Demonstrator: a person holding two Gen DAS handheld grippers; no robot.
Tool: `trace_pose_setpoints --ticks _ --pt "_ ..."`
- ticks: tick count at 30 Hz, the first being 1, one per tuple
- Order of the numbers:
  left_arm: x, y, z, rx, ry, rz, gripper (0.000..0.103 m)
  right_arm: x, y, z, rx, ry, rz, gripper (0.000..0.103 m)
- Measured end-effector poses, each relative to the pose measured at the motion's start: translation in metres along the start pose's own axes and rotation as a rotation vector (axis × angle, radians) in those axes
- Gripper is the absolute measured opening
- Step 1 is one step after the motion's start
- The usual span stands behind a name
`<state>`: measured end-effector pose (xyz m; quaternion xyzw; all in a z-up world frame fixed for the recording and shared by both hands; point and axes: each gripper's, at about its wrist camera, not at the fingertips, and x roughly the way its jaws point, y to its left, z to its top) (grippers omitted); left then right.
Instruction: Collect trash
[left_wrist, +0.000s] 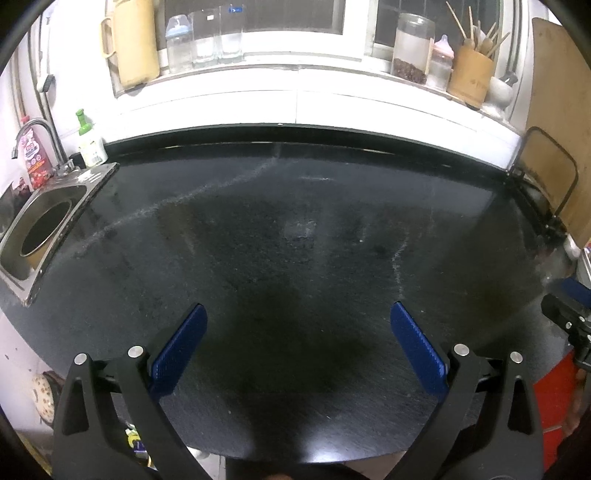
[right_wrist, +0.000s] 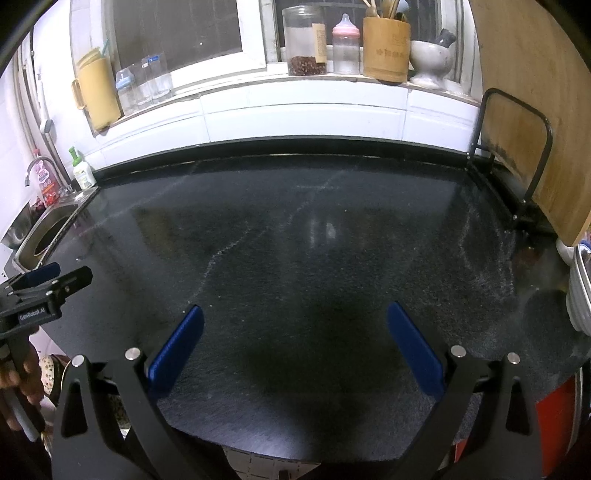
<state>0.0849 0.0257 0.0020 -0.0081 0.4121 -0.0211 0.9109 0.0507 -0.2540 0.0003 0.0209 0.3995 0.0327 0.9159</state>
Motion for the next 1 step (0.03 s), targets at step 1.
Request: trace_pose_setpoints --ticks 1 --pt "0.0023 0.0024 0.0014 0.005 -0.002 0.006 0.096 0.0019 -0.0024 0.0007 0.001 0.002 0.006 0.096"
